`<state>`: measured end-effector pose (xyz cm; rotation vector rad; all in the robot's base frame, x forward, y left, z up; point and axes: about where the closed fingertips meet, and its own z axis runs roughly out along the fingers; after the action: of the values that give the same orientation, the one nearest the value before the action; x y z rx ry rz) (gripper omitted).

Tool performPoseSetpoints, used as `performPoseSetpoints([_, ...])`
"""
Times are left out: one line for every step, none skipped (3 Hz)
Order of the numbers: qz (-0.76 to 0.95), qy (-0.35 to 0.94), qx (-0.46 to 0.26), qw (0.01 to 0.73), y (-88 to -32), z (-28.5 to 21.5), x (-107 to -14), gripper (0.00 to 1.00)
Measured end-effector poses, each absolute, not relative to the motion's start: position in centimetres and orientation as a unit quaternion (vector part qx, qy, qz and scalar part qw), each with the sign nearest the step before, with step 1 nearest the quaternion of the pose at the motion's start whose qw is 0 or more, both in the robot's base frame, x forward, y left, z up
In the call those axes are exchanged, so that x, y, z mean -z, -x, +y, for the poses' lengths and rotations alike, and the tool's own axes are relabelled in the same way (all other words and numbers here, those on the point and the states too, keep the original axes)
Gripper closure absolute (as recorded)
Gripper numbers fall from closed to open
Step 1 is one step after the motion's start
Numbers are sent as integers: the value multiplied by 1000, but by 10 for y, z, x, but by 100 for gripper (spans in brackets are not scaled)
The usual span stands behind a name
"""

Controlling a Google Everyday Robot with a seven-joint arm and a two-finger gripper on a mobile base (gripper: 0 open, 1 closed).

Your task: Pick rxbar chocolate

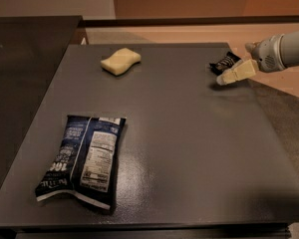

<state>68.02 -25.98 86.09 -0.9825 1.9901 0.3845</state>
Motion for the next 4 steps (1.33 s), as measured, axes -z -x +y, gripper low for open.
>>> performPoseSetpoints([792, 372, -153, 459, -695, -266, -857, 0])
performPoseSetpoints([784, 359, -148, 484, -708, -270, -857, 0])
performPoseSetpoints([786, 353, -144, 486, -718, -273, -855, 0])
performPoseSetpoints([798, 346, -149, 470, -727, -273, -843, 0])
